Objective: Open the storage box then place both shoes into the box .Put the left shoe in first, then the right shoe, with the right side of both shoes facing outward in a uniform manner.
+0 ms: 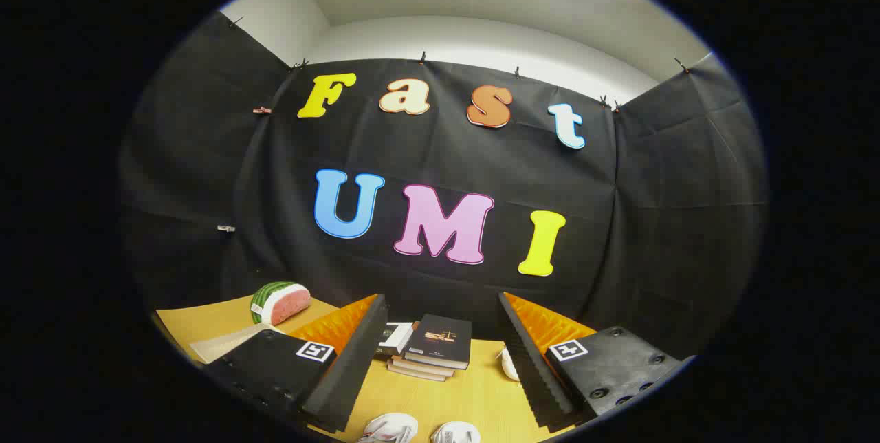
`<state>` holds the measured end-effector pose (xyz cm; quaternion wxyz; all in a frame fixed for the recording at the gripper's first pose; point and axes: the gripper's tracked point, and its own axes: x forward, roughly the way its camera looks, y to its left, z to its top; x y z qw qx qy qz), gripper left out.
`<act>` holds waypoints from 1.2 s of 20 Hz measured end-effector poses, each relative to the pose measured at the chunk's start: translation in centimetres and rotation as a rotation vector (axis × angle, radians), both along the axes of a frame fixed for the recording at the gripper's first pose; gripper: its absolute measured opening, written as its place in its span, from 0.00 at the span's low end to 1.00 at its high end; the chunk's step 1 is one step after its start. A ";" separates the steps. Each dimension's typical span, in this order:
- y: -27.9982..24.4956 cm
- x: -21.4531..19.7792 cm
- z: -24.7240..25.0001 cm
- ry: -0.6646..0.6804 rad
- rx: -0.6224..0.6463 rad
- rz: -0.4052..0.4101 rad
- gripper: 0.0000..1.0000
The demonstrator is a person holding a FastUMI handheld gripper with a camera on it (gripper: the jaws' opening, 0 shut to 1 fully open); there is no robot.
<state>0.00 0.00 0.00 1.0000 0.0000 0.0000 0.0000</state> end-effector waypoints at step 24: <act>10.5 0.2 -9.4 0.416 0.314 0.429 0.97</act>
